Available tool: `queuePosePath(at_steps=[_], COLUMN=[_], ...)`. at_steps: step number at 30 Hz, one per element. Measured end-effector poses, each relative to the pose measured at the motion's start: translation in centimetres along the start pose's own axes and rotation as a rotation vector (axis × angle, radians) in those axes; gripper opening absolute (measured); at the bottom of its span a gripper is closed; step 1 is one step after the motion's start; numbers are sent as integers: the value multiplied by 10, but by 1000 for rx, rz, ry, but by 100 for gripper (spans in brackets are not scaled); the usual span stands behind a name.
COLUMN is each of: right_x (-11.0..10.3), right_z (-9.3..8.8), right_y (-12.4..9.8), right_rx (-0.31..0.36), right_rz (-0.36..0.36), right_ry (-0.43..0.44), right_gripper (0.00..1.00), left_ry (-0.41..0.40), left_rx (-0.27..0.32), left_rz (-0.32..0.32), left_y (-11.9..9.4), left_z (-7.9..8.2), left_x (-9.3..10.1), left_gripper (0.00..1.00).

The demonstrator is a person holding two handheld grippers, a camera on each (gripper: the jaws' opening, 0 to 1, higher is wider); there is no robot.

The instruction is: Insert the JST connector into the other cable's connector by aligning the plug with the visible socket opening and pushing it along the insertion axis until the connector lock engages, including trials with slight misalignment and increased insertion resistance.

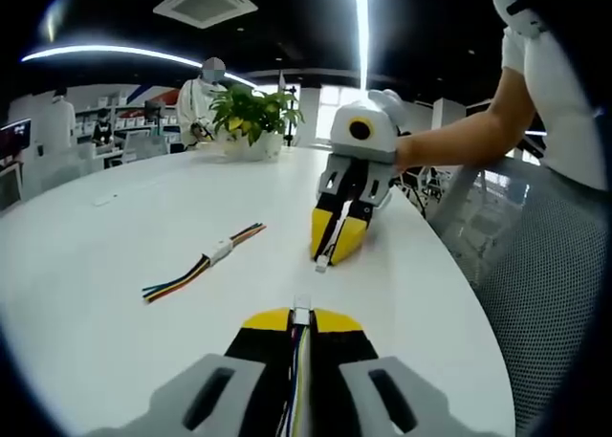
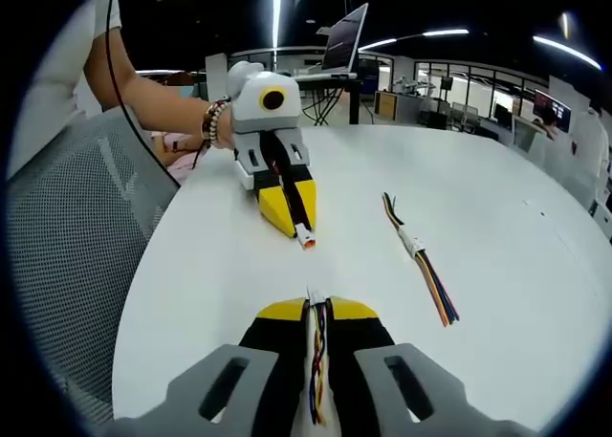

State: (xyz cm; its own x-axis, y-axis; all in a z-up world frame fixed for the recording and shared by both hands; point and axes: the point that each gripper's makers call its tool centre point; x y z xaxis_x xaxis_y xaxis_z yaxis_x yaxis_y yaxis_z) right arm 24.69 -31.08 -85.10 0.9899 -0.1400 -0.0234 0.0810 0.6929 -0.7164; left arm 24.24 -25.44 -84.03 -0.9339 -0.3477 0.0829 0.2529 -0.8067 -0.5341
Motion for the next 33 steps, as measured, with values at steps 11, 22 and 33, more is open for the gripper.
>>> queuePosePath(at_steps=[11, 22, 33], right_x=[-3, -2, -2], right_z=[-1, 22, 23], right_y=[-1, -12, -8], right_rx=[-27, -10, -38], right_rz=[19, -1, 6], right_ry=[-9, -45, 31], right_gripper=[3, 2, 3], left_ry=[47, 113, 200], left_rx=[-36, -52, -85], left_rz=[-28, -30, -49], left_y=[-2, -2, 8], left_z=[3, 16, 24], left_x=[3, 2, 12], left_gripper=[0, 0, 0])
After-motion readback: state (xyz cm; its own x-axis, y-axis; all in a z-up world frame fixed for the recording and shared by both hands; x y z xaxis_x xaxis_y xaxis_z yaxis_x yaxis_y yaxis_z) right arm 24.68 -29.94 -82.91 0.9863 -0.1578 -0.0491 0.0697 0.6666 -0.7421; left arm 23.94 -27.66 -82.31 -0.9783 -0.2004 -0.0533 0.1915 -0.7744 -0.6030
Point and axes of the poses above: the point that each gripper's makers call its tool centre point, and the gripper's own axes: y roughly forward along the fingers, x roughly to its right, z roughly out of its top, and after that the axes turned 11 degrees about -x, right-handed
